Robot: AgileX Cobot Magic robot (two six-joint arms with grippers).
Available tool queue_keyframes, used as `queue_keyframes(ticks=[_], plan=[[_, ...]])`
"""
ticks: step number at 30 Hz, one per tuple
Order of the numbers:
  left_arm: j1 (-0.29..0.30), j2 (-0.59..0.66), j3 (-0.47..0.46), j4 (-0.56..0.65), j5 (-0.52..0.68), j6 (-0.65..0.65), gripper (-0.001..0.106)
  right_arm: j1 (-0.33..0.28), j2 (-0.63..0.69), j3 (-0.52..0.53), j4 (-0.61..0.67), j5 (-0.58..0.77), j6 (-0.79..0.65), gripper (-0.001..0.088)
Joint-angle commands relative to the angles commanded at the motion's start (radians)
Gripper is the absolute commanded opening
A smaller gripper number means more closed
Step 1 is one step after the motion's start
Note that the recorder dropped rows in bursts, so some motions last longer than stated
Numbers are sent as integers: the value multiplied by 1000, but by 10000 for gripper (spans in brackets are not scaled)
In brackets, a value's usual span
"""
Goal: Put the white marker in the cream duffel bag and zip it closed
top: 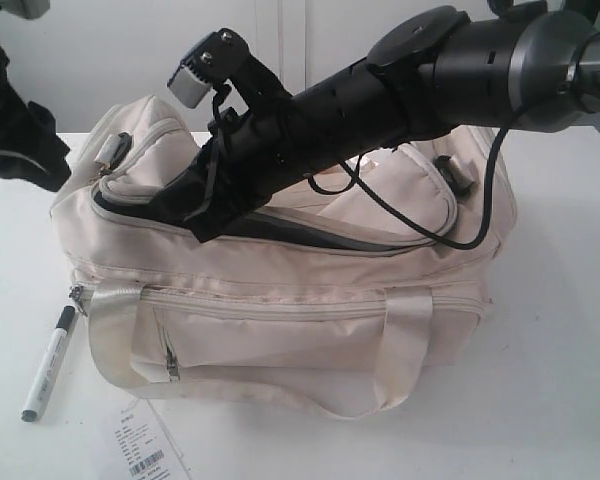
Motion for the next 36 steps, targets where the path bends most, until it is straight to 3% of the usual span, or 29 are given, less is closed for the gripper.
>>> queue_keyframes(ticks=[9,16,27,31,36], plan=[[0,-58,118,6,-67,-145,589,0,0,0,0,0,28,0],[0,-59,222,6,-201,-378,589,0,0,0,0,11,45,0],[21,-59,368,6,-383,-572,589,0,0,0,-2,11,45,0],[62,-59,411,-47,-430,-575,586,0,0,0,-2,11,45,0],[69,-54,443,-149,-500,-550,519,0,0,0,-4,11,45,0]])
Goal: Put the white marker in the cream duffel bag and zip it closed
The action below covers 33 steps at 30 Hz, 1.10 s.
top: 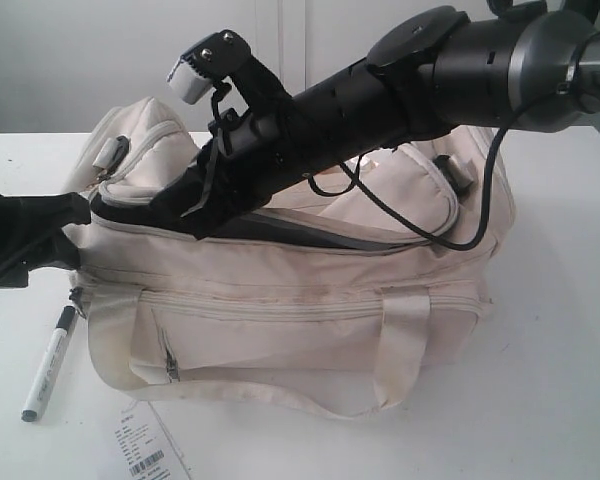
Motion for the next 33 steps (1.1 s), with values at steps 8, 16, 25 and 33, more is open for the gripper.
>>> queue_keyframes(ticks=[8,16,25,33], plan=[[0,38,3,-156,-50,0,450,0,0,0,0,-4,0,0],[0,60,3,-159,-51,43,0,0,0,0,0,-4,-9,0],[0,60,3,-159,-51,82,0,0,-5,0,-4,-56,-9,0],[0,60,5,-159,-57,108,0,-8,-22,-30,-48,-117,11,0]])
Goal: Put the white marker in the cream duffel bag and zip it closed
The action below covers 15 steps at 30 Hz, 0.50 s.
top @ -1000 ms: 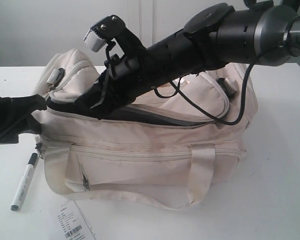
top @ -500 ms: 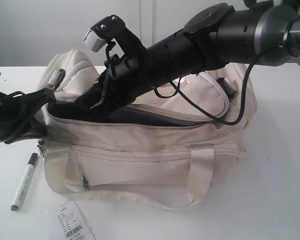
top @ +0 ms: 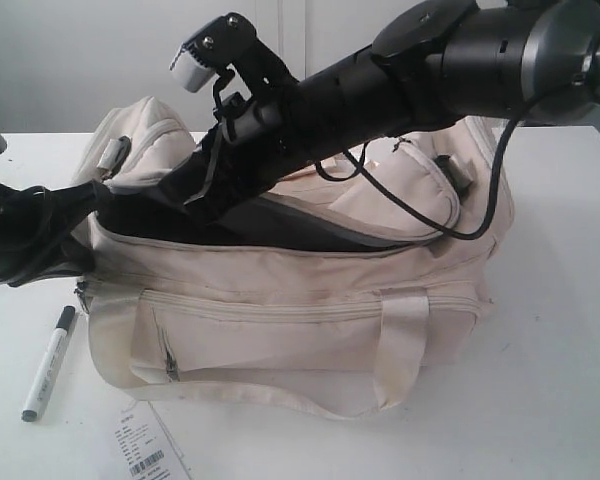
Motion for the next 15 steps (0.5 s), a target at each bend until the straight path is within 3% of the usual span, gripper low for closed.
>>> queue_keyframes(ticks=[15], plan=[[0,0,1,9,2,0,0,-3,0,-125,-128,-52,101,0]])
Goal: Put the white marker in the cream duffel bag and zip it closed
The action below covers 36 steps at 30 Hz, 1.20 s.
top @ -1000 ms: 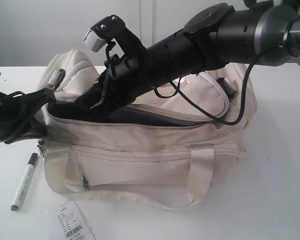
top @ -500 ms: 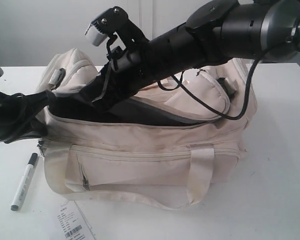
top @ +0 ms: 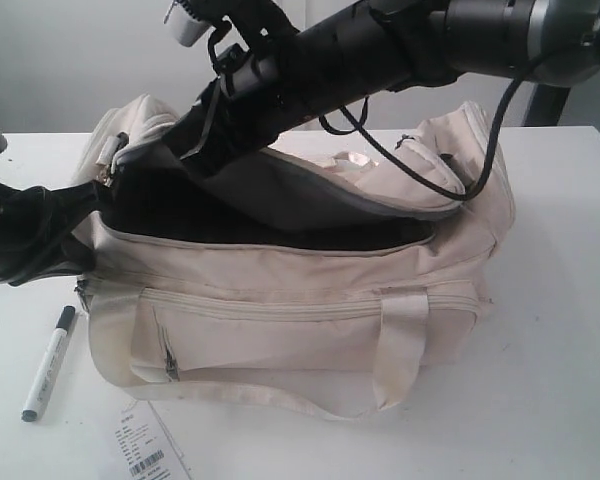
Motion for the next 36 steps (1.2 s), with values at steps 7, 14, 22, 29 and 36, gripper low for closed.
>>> queue_keyframes(ticks=[7,14,22,29,36], plan=[[0,0,34,0,-21,0,0,-9,0,-21,-2,-95,18,0],[0,0,70,0,-48,0,0,-23,-2,-21,-7,-186,18,0],[0,0,70,0,-57,0,0,-28,-18,-21,-7,-368,18,0],[0,0,70,2,-68,0,0,-29,-21,-21,-7,-513,18,0],[0,-2,70,51,-75,0,0,-29,-21,-21,-7,-547,18,0]])
